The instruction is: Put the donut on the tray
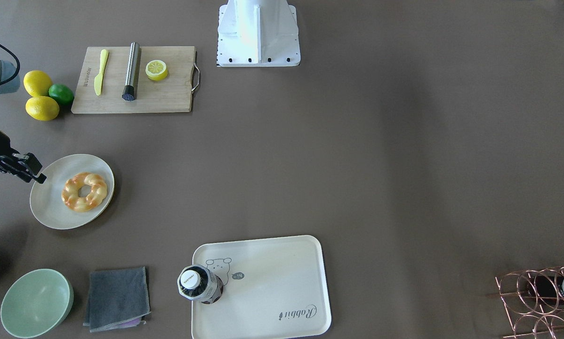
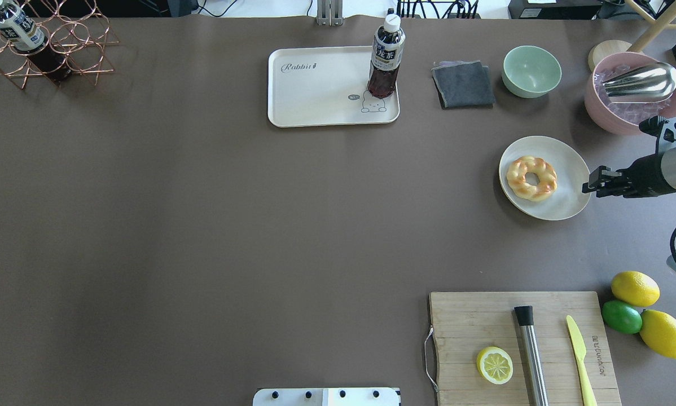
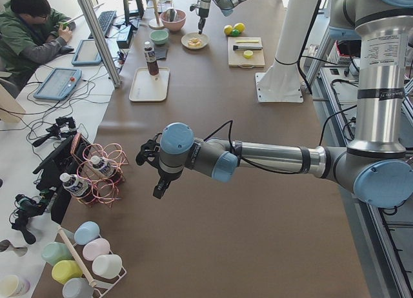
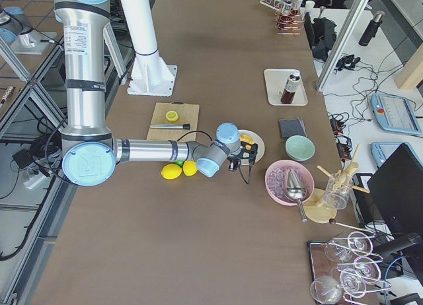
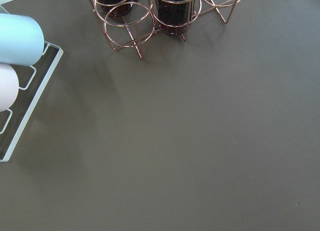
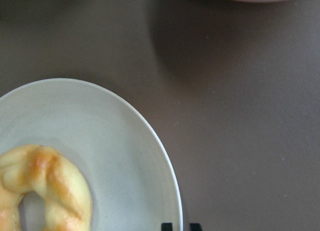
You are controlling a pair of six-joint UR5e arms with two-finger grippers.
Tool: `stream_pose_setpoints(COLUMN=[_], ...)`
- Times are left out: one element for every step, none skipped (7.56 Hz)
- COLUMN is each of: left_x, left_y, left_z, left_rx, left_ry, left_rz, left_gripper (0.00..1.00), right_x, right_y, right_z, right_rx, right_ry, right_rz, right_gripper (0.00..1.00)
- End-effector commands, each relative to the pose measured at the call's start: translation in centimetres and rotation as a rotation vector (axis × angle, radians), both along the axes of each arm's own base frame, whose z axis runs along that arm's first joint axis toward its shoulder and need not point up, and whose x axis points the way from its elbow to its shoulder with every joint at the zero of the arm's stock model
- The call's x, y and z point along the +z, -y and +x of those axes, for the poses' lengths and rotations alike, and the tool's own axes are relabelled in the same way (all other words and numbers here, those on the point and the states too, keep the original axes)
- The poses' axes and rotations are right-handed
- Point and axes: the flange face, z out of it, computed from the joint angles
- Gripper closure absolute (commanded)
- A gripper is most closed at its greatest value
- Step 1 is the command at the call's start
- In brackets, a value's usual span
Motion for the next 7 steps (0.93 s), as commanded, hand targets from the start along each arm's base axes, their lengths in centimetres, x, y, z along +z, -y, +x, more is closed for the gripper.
stream_pose_setpoints(left_x=[-0.1,-0.1,-0.2,-0.3,-0.8,-3.1,-4.7], left_y=[0.0,0.0,-0.1,-0.1,-0.1,-0.3,-0.3], left_z=[0.0,0.0,0.1,0.2,0.4,0.5,2.1], left_rx=[0.001,0.001,0.006,0.013,-0.008,-0.048,-0.041], left_ry=[-0.004,-0.004,-0.019,-0.038,-0.071,-0.095,-0.148], left_rz=[0.001,0.001,-0.001,-0.003,-0.033,-0.049,-0.08], left_gripper=[0.01,0.01,0.01,0.01,0.01,0.01,0.01], right_x=[-0.2,-0.6,-2.0,-4.3,-6.6,-8.8,-12.3], right_y=[0.0,0.0,0.2,0.5,1.4,2.7,3.6], right_z=[-1.0,-1.1,-1.2,-1.5,-2.2,-3.1,-5.4], right_rx=[0.011,0.011,0.015,0.025,0.04,0.052,0.065], right_ry=[-0.008,-0.004,0.011,0.045,0.079,0.107,0.137], right_rz=[-0.001,0.005,0.023,0.026,0.024,0.029,0.012], right_gripper=[0.99,1.0,1.0,1.0,1.0,1.0,1.0])
